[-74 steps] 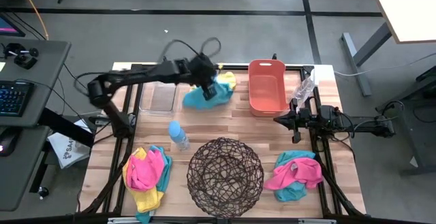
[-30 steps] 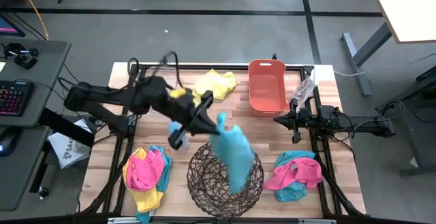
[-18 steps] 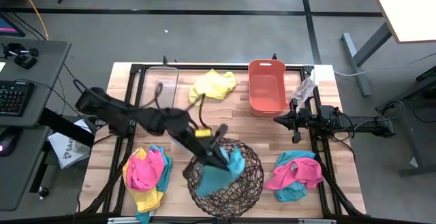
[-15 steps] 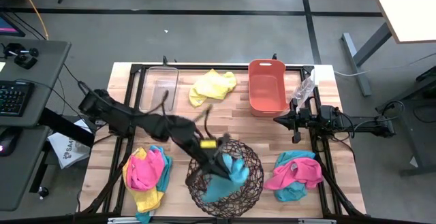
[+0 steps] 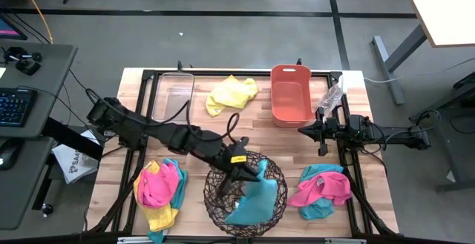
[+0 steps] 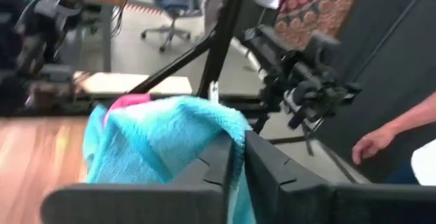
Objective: Sort microfiber towel by color & place in baskets
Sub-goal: Put the top center blue towel into the wooden basket, then put the right blue towel into the wooden basket
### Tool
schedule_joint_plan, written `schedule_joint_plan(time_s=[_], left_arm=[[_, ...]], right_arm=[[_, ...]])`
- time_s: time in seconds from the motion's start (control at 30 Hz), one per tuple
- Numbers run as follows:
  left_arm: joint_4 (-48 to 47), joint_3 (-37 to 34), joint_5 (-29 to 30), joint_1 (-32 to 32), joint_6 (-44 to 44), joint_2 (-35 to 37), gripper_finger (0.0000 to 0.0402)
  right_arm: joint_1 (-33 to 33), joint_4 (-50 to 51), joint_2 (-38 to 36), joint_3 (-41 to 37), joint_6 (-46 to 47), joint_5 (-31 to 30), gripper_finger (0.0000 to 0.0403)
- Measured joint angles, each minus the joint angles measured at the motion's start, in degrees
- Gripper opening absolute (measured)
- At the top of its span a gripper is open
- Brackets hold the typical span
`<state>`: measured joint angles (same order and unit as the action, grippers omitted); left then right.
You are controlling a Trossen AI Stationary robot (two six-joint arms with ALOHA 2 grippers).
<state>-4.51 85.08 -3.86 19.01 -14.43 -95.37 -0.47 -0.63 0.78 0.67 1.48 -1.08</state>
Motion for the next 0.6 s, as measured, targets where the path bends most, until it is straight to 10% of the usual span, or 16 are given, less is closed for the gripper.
schedule_joint_plan(time_s=[0.37, 0.6], left_arm=[[-8.52, 5.18, -2.55, 0.57, -2.18, 0.0, 0.0188], [-20.9, 11.31, -2.93, 1.69, -2.84, 0.06, 0.0215]], right_arm=[[0.0, -0.01, 0.01, 0.0, 0.0, 0.0, 0.0], [-0.02, -0.01, 0.01, 0.0, 0.0, -0.01, 0.0]])
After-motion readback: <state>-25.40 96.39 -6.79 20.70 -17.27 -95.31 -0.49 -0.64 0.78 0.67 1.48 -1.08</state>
